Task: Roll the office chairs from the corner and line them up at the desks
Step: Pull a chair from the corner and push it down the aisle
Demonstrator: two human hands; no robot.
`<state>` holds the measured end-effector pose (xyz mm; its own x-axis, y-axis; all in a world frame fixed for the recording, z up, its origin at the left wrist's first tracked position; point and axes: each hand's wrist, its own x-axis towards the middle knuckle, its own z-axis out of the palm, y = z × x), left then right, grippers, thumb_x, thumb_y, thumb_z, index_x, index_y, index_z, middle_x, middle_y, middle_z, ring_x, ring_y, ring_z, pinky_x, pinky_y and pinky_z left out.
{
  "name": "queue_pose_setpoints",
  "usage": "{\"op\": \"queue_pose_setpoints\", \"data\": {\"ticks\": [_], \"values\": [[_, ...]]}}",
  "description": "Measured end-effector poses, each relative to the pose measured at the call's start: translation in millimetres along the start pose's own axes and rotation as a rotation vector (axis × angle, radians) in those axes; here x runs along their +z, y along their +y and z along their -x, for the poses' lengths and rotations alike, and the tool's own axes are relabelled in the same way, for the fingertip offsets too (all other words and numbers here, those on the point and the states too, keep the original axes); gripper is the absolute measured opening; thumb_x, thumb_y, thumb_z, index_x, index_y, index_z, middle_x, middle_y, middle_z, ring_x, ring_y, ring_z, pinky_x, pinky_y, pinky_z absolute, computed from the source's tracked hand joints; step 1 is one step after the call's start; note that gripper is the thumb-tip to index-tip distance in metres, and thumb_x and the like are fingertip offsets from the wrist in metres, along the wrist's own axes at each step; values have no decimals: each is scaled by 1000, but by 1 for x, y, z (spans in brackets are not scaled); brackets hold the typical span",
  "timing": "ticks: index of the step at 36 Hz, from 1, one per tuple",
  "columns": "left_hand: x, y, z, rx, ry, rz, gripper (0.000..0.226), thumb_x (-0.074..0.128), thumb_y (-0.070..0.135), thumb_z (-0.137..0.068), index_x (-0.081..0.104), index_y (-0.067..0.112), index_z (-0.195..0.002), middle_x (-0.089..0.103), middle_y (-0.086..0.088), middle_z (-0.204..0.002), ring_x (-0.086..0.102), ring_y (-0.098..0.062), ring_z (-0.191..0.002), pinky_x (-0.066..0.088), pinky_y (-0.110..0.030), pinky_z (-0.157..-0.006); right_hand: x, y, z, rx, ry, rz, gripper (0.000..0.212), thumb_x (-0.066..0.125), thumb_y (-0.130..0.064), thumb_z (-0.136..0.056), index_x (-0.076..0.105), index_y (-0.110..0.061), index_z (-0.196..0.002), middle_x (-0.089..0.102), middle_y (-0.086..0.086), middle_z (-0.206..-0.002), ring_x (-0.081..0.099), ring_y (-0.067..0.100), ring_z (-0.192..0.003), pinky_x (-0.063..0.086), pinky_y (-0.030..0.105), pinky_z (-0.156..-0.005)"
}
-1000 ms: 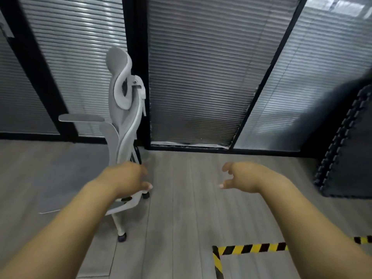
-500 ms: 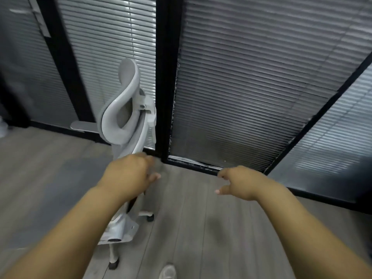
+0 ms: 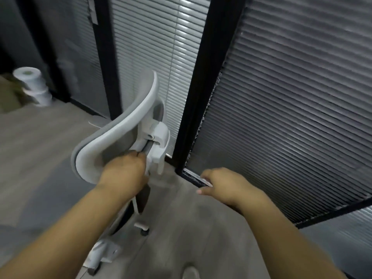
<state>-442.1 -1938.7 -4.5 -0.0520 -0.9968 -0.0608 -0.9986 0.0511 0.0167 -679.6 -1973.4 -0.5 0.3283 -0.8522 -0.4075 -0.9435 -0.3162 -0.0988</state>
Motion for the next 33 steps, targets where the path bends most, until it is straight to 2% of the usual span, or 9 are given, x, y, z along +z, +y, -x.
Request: {"op": "queue_pose_setpoints", "data": {"ticks": [2,8,12,15,19,23,26,30,33], "values": [[2,-1,-8,-69,-14,25,38,62,40,-82,53,15,-109,56,-5,-108,59,-25,-94,42,-28,-66,-9,2,-27,-56,15,17,55,54,-53,-87,45,-24,-133,55,2,-126,52,21,-112,43,31,-78],[2,-2,-14,-198,-91,121,38,61,53,-79,54,25,-105,55,2,-107,57,-20,-97,40,-26,-69,-35,0,-108,-270,129,35,50,57,-47,-87,50,-21,-129,55,3,-125,54,21,-109,46,33,-81],[6,5,-11,-288,2,114,32,56,55,-82,55,27,-94,52,4,-92,58,-17,-86,37,-23,-64,-53,-3,-149,-428,180,70,52,54,-40,-91,41,-20,-137,47,7,-133,49,26,-115,48,39,-87],[11,12,-7,-357,109,97,28,55,50,-83,61,25,-92,61,2,-92,60,-19,-81,39,-23,-62,-61,-6,-173,-551,258,49,56,55,-33,-91,34,-20,-141,36,6,-144,39,27,-126,43,39,-96],[20,19,0,-390,233,69,27,85,34,-55,65,19,-66,60,-1,-60,57,-23,-46,38,-22,-42,-63,-9,-200,-674,351,55,59,59,-30,-90,36,-12,-141,33,11,-147,33,30,-131,34,39,-104],[28,25,12,-468,292,58,32,85,38,-52,63,17,-61,58,-3,-57,55,-25,-41,40,-24,-37,-60,-10,-217,-835,447,101,51,68,-28,-80,58,-6,-125,56,21,-123,52,40,-113,49,51,-88],[32,29,23,-542,297,19,33,75,48,-60,70,17,-72,63,-1,-66,60,-26,-48,42,-27,-36,-62,-11,-222,-893,435,75,55,54,-43,-77,64,-6,-116,63,18,-105,60,38,-98,53,46,-80],[37,35,37,-576,345,32,36,78,43,-64,71,12,-82,65,-3,-74,63,-28,-59,45,-30,-39,-55,-15,-212,-936,455,55,55,50,-44,-76,66,-5,-111,64,17,-101,61,37,-93,51,42,-79],[41,40,54,-641,366,66,36,78,39,-67,70,11,-88,65,-4,-80,63,-30,-66,50,-33,-42,-48,-21,-198,-949,455,44,48,59,-39,-75,67,-5,-109,64,16,-103,60,37,-94,51,44,-79]]}}
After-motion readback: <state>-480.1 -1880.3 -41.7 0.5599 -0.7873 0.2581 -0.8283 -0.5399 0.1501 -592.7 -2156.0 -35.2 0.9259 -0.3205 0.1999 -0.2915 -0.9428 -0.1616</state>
